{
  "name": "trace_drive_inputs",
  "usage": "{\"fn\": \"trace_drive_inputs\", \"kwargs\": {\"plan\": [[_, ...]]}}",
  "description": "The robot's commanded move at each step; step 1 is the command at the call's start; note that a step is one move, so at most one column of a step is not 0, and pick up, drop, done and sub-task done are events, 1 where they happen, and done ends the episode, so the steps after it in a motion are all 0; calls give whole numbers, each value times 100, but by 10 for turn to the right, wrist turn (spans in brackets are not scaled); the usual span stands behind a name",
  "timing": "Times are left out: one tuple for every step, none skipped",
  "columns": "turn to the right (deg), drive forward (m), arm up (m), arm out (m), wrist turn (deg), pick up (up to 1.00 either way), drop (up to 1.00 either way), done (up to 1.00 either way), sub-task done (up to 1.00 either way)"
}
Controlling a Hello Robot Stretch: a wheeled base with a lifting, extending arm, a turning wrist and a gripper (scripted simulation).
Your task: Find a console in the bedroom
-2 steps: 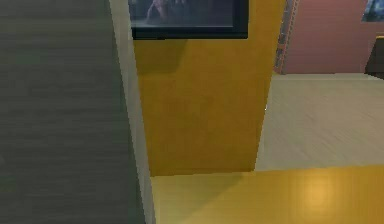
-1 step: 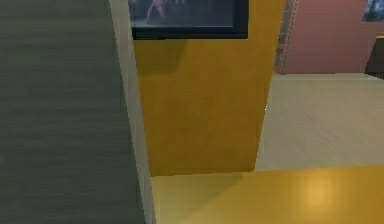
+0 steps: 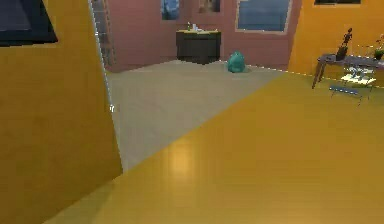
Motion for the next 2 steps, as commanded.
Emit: {"fn": "trace_drive_inputs", "kwargs": {"plan": [[420,0,0,0,0,0,0,0,0],[0,45,0,0,0,0,0,0,0]]}}
